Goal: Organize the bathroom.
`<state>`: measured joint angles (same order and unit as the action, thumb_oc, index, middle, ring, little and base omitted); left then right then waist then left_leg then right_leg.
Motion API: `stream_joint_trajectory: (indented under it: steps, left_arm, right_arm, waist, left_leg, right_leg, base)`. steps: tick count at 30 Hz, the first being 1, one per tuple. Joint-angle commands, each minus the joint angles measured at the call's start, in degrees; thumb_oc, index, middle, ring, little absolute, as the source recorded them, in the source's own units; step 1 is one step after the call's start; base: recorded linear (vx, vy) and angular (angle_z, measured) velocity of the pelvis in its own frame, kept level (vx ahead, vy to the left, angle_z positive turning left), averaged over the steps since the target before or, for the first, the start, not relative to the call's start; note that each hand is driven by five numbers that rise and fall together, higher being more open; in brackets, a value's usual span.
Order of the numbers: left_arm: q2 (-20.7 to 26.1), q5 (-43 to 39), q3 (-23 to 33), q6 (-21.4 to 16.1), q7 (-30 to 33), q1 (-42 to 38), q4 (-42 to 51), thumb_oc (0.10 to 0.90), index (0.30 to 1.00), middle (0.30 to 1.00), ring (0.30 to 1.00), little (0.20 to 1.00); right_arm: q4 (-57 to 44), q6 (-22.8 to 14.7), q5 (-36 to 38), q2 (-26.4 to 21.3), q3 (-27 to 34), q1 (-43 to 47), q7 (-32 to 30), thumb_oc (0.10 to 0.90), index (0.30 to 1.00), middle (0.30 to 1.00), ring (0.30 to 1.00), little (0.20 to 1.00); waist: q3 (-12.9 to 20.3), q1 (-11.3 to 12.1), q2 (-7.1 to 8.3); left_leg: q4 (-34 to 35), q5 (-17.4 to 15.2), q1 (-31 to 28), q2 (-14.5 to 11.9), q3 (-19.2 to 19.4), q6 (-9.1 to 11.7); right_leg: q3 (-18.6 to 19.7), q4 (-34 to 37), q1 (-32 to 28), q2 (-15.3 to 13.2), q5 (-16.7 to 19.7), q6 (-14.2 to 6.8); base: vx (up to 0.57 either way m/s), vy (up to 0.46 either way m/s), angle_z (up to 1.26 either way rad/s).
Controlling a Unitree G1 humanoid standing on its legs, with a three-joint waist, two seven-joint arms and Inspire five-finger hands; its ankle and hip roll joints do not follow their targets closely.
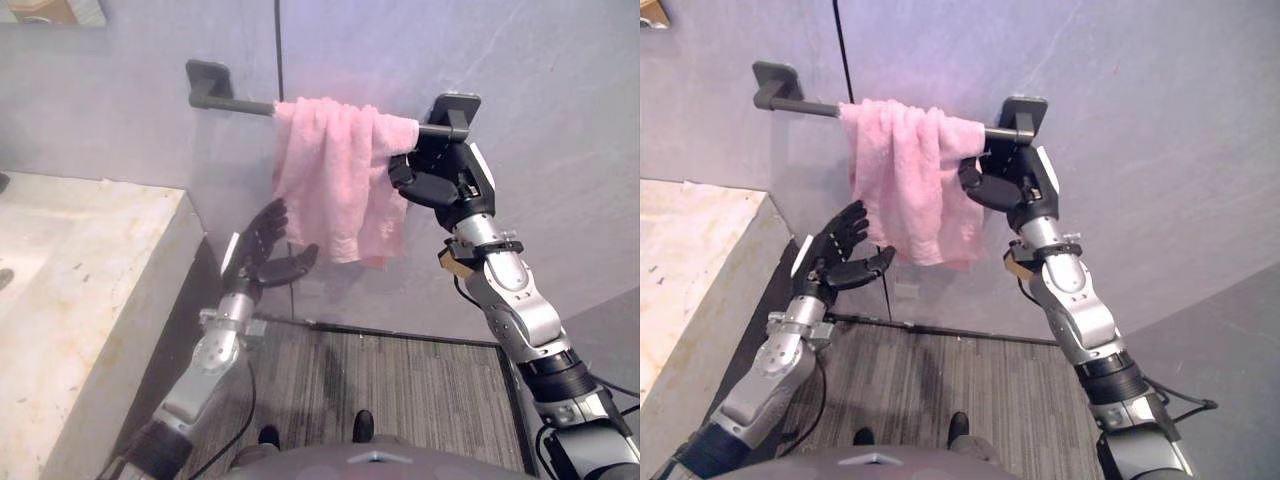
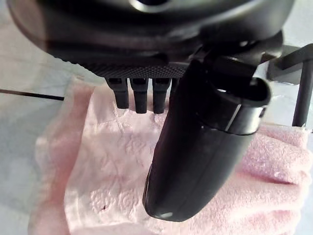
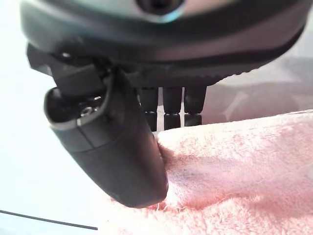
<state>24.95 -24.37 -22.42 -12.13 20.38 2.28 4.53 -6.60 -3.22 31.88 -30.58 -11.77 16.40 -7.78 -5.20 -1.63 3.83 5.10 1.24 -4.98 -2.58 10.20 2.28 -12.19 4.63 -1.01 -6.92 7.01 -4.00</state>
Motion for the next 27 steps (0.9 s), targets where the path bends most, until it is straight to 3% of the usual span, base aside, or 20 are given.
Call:
stream_joint_trajectory:
  steps: [1,7,11,14,19,27]
  left_arm:
    - [-1.0,3.1,5.2,-8.9,6.0,-6.5,3.8,0.800,0.900,0.900,0.900,0.900]
    - [-2.2,5.2,8.8,-8.0,13.0,-8.9,5.2,0.800,0.900,0.900,0.900,0.900]
    - [-2.8,4.7,9.7,-7.5,13.6,-9.7,6.1,0.800,0.900,0.900,0.900,0.900]
    - [-3.6,2.7,9.2,-6.7,9.9,-9.6,7.8,0.800,0.900,0.900,0.900,0.900]
    - [-3.2,2.7,5.8,-8.6,1.9,-10.9,8.8,0.800,0.900,0.900,0.900,0.900]
    - [-1.2,4.6,6.3,-8.7,2.7,-16.3,7.5,0.800,0.900,0.900,0.900,0.900]
  right_arm:
    - [-2.0,-7.8,-2.2,-0.7,5.0,2.2,1.7,0.400,0.300,0.300,0.300,0.300]
    - [-2.2,-6.9,-2.8,-0.2,5.3,0.0,2.2,0.400,0.300,0.300,0.300,0.300]
    - [-2.2,-6.9,-3.1,0.0,5.5,-1.1,2.6,0.400,0.300,0.300,0.300,0.300]
    - [-2.5,-6.8,-3.2,0.1,5.8,-1.9,3.1,0.400,0.300,0.300,0.300,0.300]
    - [-1.5,-7.6,-2.8,0.3,4.7,-2.1,3.9,0.400,0.300,0.300,0.300,0.300]
    - [0.4,-8.2,-2.7,0.9,3.3,-2.7,5.0,0.400,0.300,0.300,0.300,0.300]
  waist:
    - [2.7,0.9,-1.02]
    - [2.7,0.8,-0.70]
    - [2.7,0.7,-0.57]
    - [2.6,0.5,-0.46]
    - [2.6,-0.2,-0.59]
    - [2.9,-1.5,-1.31]
  left_leg:
    - [-0.1,-3.4,-1.4,0.7,3.4,-2.1]
    - [-0.1,-3.4,-1.6,0.8,3.2,-2.0]
    - [-0.1,-3.5,-1.5,0.9,3.2,-2.1]
    - [-0.1,-3.6,-1.6,1.1,3.3,-2.3]
    - [-0.1,-3.8,-1.8,1.1,3.9,-2.5]
    - [-0.1,-3.8,-2.3,1.3,4.8,-2.6]
  right_leg:
    - [-1.7,-1.6,-3.5,-0.7,-3.8,-5.3]
    - [-2.3,-1.6,-3.6,-1.0,-3.5,-5.6]
    - [-2.4,-1.6,-3.5,-1.1,-3.5,-5.6]
    - [-2.3,-1.7,-3.4,-1.1,-3.4,-5.7]
    - [-1.8,-2.2,-3.0,-1.2,-3.4,-6.0]
    - [-0.8,-2.3,-2.7,-1.3,-3.0,-6.2]
  base:
    - [0.00,0.000,0.00]
    - [0.00,0.000,0.00]
    - [0.00,0.000,0.00]
    - [0.00,0.000,0.00]
    - [0.00,0.000,0.00]
    - [0.02,0.022,-0.03]
